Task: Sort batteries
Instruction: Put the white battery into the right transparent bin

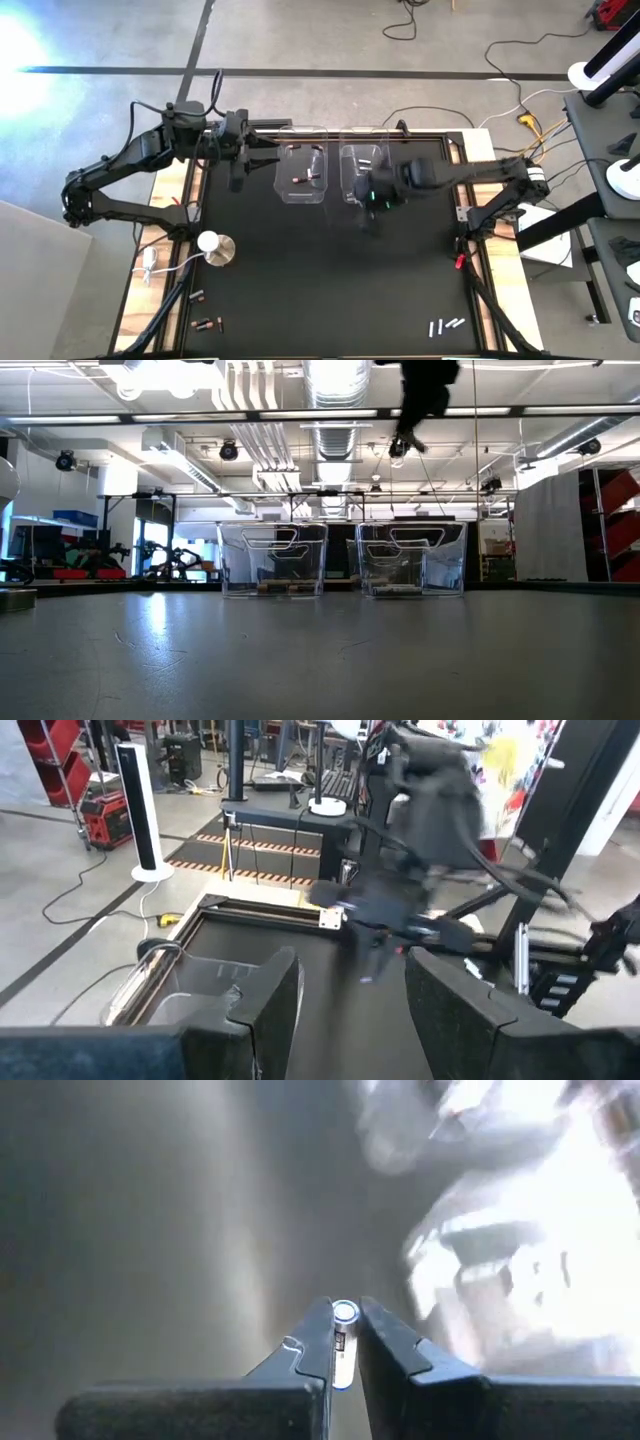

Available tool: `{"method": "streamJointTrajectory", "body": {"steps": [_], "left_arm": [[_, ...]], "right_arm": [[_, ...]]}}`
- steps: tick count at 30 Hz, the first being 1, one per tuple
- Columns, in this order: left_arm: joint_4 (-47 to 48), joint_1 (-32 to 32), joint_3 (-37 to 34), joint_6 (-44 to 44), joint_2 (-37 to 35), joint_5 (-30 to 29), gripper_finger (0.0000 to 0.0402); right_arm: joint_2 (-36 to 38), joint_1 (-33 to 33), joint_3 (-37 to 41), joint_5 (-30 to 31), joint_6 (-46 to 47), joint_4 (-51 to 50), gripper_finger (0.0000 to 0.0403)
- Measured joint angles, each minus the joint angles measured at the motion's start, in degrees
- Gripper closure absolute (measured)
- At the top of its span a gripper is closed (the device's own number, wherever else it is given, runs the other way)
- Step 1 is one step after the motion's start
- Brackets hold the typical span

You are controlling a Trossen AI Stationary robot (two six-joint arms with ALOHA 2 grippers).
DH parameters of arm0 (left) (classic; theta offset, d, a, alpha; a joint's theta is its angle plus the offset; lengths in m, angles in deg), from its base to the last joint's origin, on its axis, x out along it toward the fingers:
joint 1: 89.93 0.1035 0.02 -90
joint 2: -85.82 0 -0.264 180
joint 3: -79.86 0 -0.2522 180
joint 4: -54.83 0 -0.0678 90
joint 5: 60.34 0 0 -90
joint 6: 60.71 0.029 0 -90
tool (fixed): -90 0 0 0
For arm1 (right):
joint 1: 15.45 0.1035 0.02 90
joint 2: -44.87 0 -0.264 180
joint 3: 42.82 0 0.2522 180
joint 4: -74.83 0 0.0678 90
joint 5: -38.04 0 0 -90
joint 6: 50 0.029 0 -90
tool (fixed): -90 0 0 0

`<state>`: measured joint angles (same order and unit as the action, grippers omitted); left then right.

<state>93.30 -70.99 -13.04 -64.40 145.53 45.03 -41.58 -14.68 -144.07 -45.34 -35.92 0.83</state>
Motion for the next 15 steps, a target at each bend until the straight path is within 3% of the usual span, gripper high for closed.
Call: {"method": "streamJointTrajectory", "body": {"steps": [5, 10, 15], "left_arm": [[-4.5, 0.0, 0.0, -6.3, 0.2, 0.0, 0.0237], [-5.6, -0.1, 0.0, -9.4, -0.5, 0.0, 0.0237], [-5.8, -0.1, 0.0, -9.9, -1.4, 0.0, 0.0237]], "right_arm": [[0.0, -9.5, -2.6, -0.2, -10.3, 4.8, 0.0379], [-1.0, -16.6, -2.2, -0.5, -14.0, 12.1, 0.038], [-5.6, -21.4, -2.1, -2.8, -17.5, 11.1, 0.038]]}}
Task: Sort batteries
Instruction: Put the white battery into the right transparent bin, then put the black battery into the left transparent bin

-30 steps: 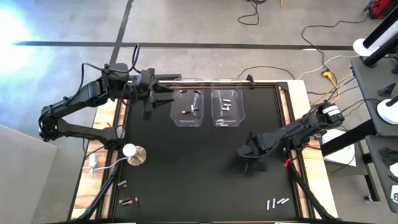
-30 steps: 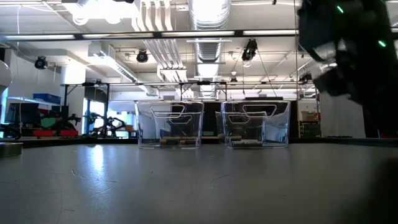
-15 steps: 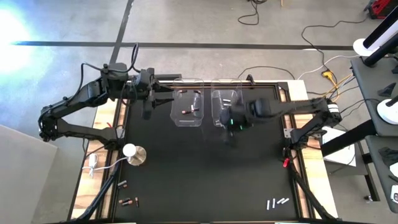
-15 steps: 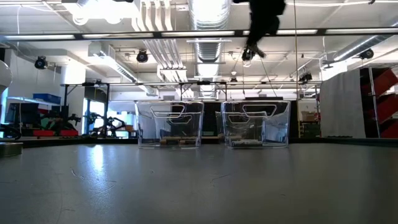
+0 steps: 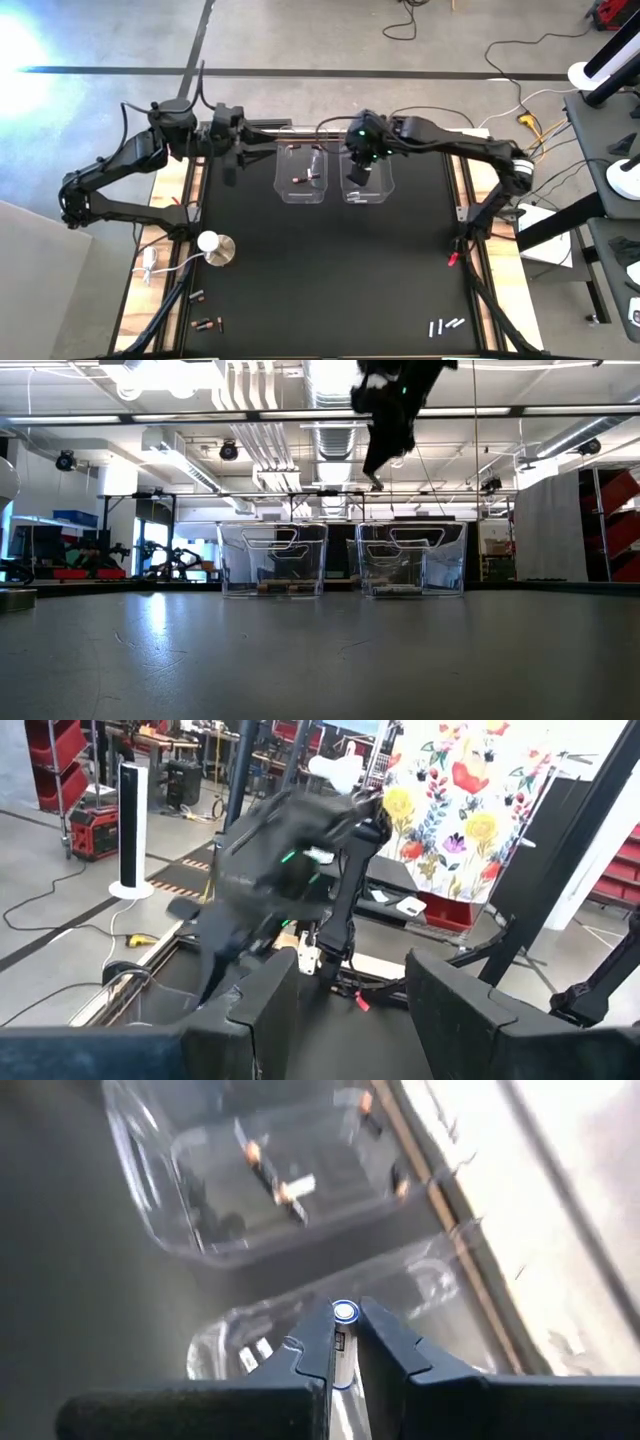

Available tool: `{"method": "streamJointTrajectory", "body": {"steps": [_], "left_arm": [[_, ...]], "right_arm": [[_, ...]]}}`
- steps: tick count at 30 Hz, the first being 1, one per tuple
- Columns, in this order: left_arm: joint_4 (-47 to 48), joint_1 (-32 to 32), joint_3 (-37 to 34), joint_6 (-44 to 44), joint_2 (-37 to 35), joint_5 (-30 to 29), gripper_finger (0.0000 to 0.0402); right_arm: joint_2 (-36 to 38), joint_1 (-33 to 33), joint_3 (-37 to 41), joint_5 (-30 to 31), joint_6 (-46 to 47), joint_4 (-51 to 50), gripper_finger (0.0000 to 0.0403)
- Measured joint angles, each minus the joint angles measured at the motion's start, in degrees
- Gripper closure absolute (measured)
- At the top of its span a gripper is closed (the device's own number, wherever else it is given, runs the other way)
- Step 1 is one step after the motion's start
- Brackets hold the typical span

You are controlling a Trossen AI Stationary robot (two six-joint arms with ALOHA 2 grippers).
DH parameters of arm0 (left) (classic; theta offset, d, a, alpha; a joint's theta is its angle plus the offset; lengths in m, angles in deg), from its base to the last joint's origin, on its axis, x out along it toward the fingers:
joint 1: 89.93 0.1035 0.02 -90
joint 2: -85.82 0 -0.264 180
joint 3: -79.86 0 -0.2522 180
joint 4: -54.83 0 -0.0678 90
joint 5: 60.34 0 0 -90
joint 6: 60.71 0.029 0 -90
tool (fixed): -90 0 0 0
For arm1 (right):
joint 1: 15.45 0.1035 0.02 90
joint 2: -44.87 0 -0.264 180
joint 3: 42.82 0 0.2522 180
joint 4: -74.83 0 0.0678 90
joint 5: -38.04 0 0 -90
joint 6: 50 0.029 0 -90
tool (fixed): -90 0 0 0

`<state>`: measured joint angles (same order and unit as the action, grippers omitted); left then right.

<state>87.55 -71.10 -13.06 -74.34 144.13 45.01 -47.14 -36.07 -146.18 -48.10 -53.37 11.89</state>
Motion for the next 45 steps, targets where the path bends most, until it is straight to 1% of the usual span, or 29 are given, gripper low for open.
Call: {"method": "streamJointTrajectory", "body": {"steps": [3, 9, 11, 15, 23, 26, 31, 36, 39, 41, 45], "left_arm": [[0.0, 0.0, 0.0, -0.4, -0.4, 0.0, 0.0237], [0.8, 0.0, 0.0, -1.4, -0.7, 0.0, 0.0237], [1.5, 0.0, 0.0, -1.9, -0.7, 0.0, 0.0237], [3.0, -0.5, 0.0, -2.1, -0.7, 0.0, 0.0237], [3.5, -1.6, 0.0, -2.1, -0.7, 0.0, 0.0237], [3.5, -1.6, 0.0, -2.1, -0.7, 0.0, 0.0237], [3.6, -1.6, 0.0, -2.2, -0.7, 0.0, 0.0237], [3.8, -1.6, 0.0, -2.1, -0.6, 0.0, 0.0237], [3.9, -1.6, 0.0, -2.1, -0.5, -1.2, 0.0237], [3.9, -1.6, 0.0, -2.1, -0.5, -1.4, 0.0237], [3.9, -1.6, 0.0, -1.9, -0.5, -1.5, 0.0237]], "right_arm": [[-4.0, -1.7, 0.0, -2.9, -0.4, -0.6, 0.038], [-10.7, -3.4, 0.0, -4.6, 0.7, -3.2, 0.038], [-12.5, -4.0, 0.0, -5.8, -0.9, -5.7, 0.038], [-16.1, -4.7, 0.0, -5.9, -5.0, -9.2, 0.038], [-21.5, -5.5, 0.0, -6.3, -9.5, -8.8, 0.038], [-22.8, -6.3, 0.0, -8.3, -9.7, -9.1, 0.038], [-23.2, -7.7, 0.0, -9.0, -9.9, -8.5, 0.0378], [-23.2, -8.7, 0.0, -9.0, -10.3, -8.0, 0.035], [-23.2, -8.9, 0.4, -9.1, -10.2, -7.6, 0.034], [-23.2, -8.8, 0.5, -9.1, -9.9, -7.6, 0.0341], [-23.1, -8.8, 0.6, -9.1, -8.8, -7.7, 0.0356]]}}
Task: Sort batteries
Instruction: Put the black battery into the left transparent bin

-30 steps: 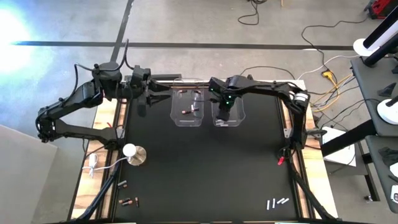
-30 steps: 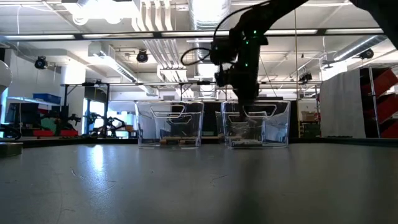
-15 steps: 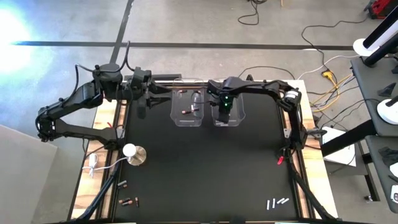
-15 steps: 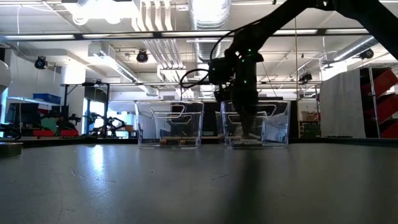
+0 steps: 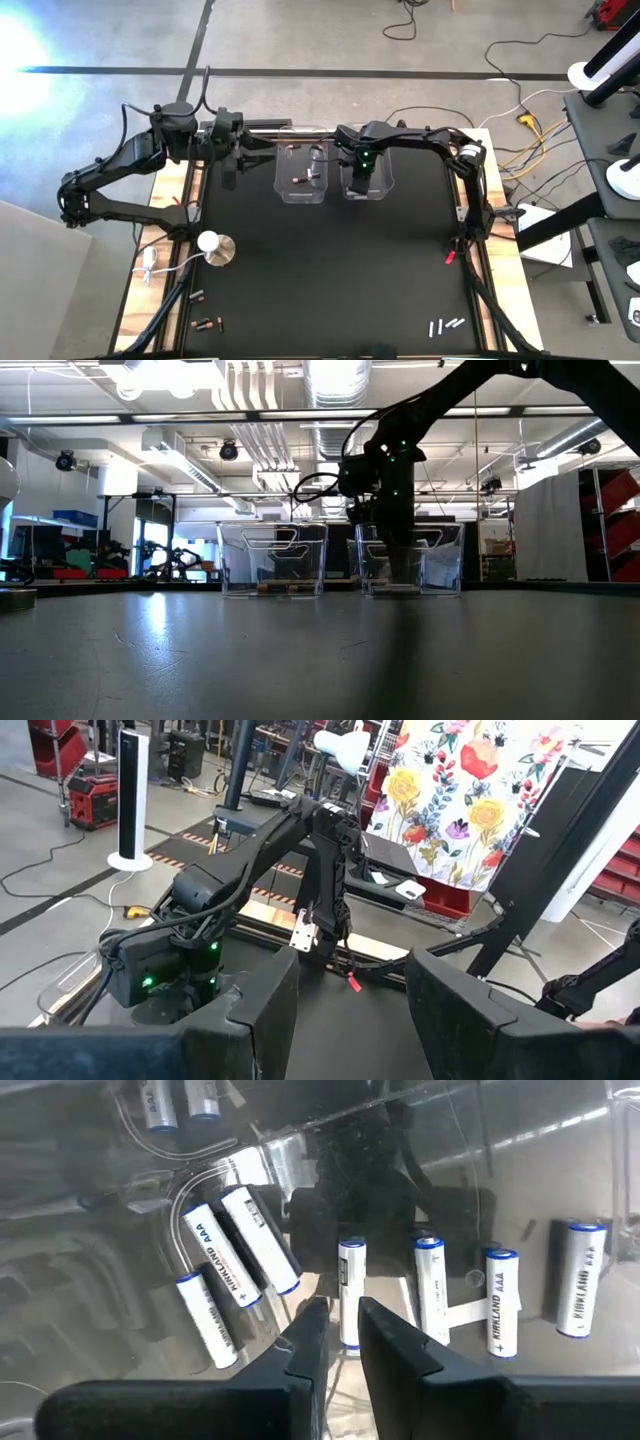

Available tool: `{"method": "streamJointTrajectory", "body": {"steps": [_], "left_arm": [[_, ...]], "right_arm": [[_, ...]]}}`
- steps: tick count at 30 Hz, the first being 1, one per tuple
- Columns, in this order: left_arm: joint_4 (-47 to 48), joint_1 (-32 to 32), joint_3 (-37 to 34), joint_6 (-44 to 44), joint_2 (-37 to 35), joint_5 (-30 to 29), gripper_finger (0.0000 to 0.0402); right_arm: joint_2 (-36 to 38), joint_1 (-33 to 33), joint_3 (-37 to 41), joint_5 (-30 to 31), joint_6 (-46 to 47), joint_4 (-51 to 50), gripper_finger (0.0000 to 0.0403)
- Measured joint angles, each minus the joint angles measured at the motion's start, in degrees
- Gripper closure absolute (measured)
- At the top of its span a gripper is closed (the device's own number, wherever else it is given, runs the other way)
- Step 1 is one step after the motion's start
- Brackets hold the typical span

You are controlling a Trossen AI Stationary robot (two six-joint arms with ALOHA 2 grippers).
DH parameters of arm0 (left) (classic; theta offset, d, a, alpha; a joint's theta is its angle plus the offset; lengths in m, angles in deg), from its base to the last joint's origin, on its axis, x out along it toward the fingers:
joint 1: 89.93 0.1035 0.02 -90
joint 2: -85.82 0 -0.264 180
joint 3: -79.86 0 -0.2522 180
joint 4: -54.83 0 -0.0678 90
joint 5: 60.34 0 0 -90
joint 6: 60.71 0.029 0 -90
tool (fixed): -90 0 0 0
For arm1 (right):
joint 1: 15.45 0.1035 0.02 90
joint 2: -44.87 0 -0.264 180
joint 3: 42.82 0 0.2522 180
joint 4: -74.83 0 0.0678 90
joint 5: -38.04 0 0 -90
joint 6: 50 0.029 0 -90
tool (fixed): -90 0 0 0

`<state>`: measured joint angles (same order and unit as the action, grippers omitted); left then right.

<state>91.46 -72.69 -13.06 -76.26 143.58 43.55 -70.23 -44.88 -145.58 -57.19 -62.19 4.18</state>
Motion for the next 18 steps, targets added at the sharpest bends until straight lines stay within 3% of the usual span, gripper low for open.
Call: {"method": "streamJointTrajectory", "body": {"steps": [8, 18], "left_arm": [[0.1, 0.0, 0.0, 0.4, 0.0, 0.0, 0.0237], [0.2, 0.0, 0.0, 1.5, -0.1, 0.0, 0.0237]], "right_arm": [[1.0, 0.0, -4.3, 1.5, 1.7, -5.3, 0.0357], [13.2, 1.9, -10.2, 1.0, 11.5, -9.8, 0.0304]]}}
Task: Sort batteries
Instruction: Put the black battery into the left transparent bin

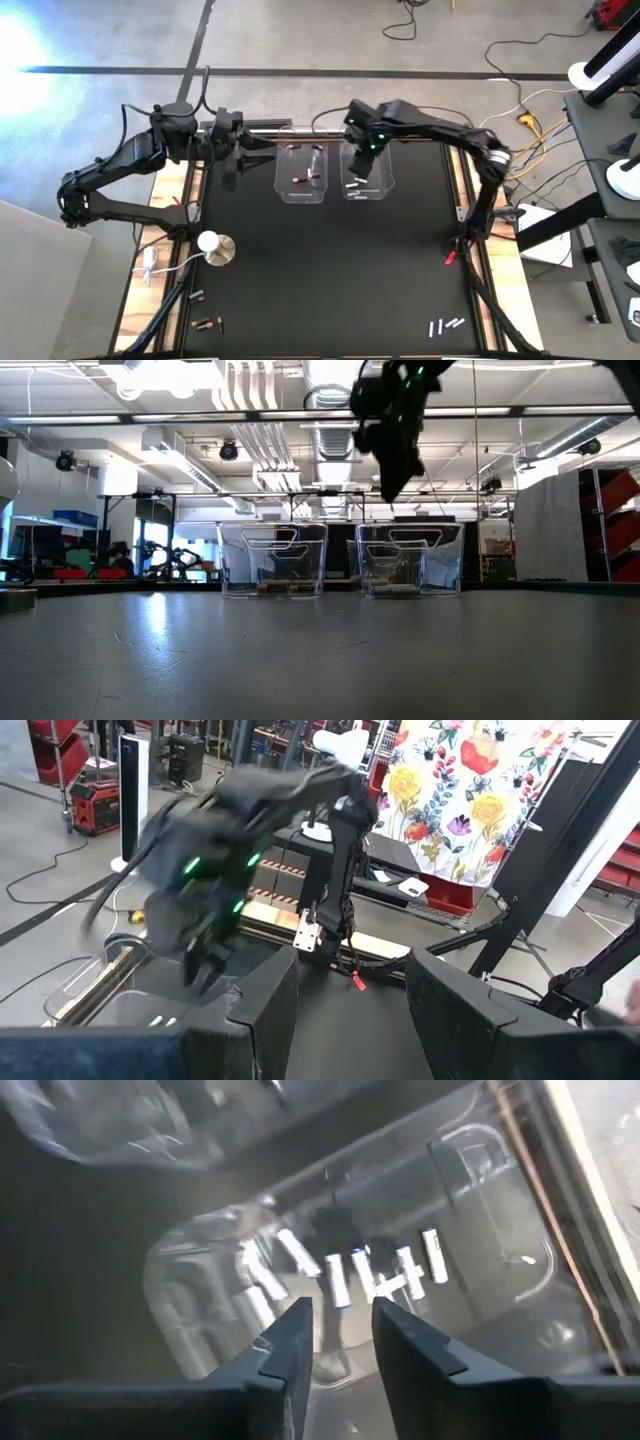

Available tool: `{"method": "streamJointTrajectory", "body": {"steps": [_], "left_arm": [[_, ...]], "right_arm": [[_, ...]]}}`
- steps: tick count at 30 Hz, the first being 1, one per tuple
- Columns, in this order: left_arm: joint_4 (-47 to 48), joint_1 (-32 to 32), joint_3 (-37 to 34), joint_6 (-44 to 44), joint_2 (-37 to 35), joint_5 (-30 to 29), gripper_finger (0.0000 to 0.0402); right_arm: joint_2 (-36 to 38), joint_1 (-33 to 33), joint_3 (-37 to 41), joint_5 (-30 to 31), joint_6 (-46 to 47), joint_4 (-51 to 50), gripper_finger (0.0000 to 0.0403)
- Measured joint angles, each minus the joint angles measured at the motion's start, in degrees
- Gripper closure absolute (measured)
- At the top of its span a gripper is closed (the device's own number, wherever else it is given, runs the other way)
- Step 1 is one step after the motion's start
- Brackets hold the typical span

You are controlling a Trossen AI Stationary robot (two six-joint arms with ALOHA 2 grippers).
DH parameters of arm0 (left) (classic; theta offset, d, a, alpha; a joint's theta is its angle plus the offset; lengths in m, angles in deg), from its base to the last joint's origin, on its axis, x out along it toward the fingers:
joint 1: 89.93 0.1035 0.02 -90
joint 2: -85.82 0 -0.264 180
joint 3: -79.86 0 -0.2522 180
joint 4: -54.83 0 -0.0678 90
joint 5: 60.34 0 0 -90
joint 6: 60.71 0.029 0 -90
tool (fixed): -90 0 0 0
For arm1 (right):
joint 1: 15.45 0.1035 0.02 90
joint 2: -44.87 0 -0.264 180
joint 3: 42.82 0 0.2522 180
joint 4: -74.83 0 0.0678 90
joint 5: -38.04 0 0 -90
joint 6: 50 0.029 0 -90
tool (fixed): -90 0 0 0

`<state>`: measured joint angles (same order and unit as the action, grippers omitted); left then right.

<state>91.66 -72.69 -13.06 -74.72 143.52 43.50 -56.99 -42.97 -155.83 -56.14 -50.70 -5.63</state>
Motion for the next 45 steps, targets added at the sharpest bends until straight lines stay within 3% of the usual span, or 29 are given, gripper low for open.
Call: {"method": "streamJointTrajectory", "body": {"steps": [7, 15, 18, 22, 25, 31, 39, 45], "left_arm": [[0.8, 0.0, 0.0, 2.2, 0.0, 0.0, 0.0237], [0.8, 0.0, 0.0, 7.6, 0.1, 0.0, 0.0237], [0.8, 0.0, 0.0, 8.8, 0.1, 0.0, 0.0237], [1.1, 0.0, 0.0, 9.0, 0.1, 0.0, 0.0237], [1.5, 0.0, 0.0, 9.1, 0.1, 0.0, 0.0237], [1.4, 0.0, 0.0, 9.7, 0.3, 0.0, 0.0237], [1.6, 0.0, 0.0, 8.8, 1.2, 0.1, 0.0237], [2.6, 0.0, 0.0, 6.7, 1.5, 0.2, 0.0237]], "right_arm": [[13.3, 10.3, 8.3, -0.4, 9.5, -0.8, 0.0266], [23.1, 27.0, 26.1, -1.1, 29.5, -3.4, 0.0204], [24.1, 33.9, 33.0, -7.5, 38.2, -3.8, 0.0178], [23.7, 42.9, 41.1, -23.5, 43.1, -4.1, 0.0148], [22.2, 47.3, 45.5, -27.2, 45.6, -4.3, 0.0132], [17.7, 47.0, 49.4, -23.0, 44.9, -3.8, 0.0108], [7.5, 42.6, 54.3, -20.7, 31.0, -3.9, 0.0059], [0.3, 40.4, 54.4, -18.8, 23.0, -5.7, 0.0049]]}}
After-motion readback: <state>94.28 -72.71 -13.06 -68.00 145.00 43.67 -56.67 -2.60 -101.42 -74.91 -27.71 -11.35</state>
